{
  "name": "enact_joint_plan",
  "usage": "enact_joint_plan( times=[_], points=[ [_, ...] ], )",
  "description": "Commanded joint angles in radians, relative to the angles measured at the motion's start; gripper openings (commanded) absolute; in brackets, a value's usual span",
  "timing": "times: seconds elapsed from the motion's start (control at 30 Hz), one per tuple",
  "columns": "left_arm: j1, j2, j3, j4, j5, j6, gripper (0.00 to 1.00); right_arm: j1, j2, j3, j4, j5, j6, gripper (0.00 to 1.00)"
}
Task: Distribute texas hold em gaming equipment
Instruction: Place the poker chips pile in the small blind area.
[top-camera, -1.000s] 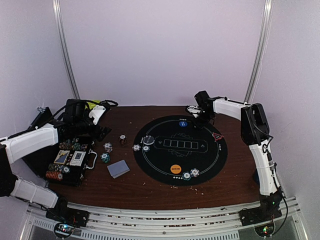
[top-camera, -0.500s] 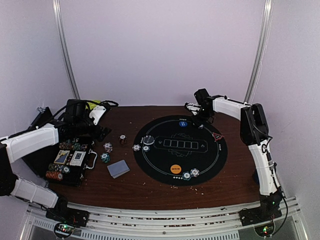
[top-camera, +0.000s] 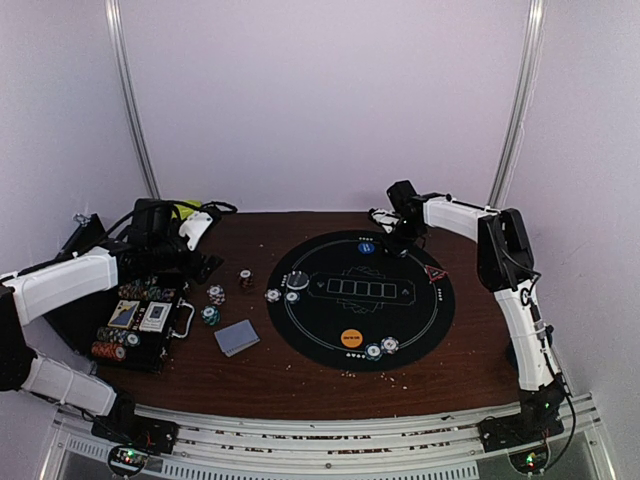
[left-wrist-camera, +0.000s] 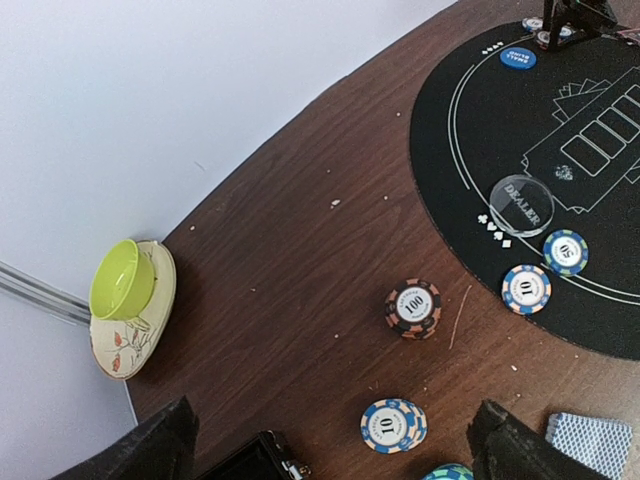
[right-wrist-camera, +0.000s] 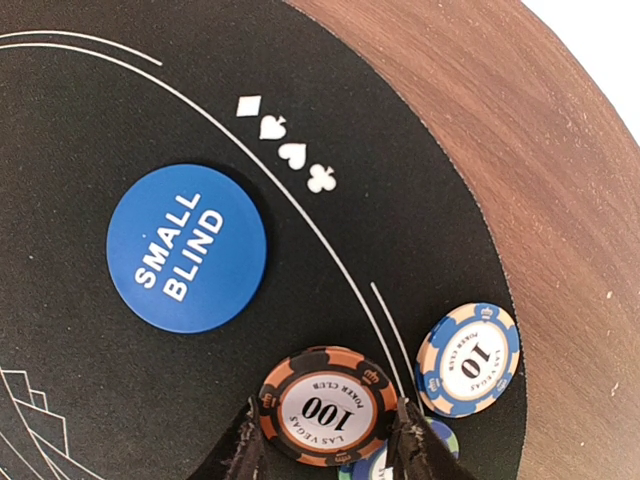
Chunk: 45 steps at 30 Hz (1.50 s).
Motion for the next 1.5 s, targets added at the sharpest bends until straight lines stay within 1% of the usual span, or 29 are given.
enact_joint_plan(
  times=[0.0,0.1,0.13,0.37,0.57,0.87,1.1,1.47],
  points=[
    [0.007,0.010,-0.002,0.046,-0.002,0.004,0.98,-0.001,0.011,0.033,-0.003,-0.004,0.011,0.41],
    [0.007,0.011,-0.002,0.046,-0.001,0.004,0.98,-0.001,0.002,0.035,-0.004,-0.006,0.009,0.48],
    [0.007,0.013,-0.003,0.046,-0.001,0.005,0.98,0.000,-0.001,0.037,-0.006,-0.008,0.009,0.49],
    [0.007,0.012,-0.003,0.046,0.001,0.004,0.98,0.003,-0.036,0.047,-0.015,-0.011,0.007,0.53],
    [0.007,0.013,-0.001,0.044,0.001,0.004,0.98,0.005,-0.065,0.035,-0.017,-0.012,0.007,0.54],
    [0.007,0.013,-0.001,0.044,0.005,0.003,0.98,0.002,-0.058,-0.003,-0.029,-0.043,0.022,0.63],
    [0.007,0.015,0.000,0.044,0.005,0.004,0.98,0.000,-0.051,-0.005,-0.037,-0.102,0.030,0.65],
    [0.007,0.016,0.000,0.044,0.007,0.003,0.98,-0.001,-0.049,0.000,-0.049,-0.129,0.032,0.65]
  ],
)
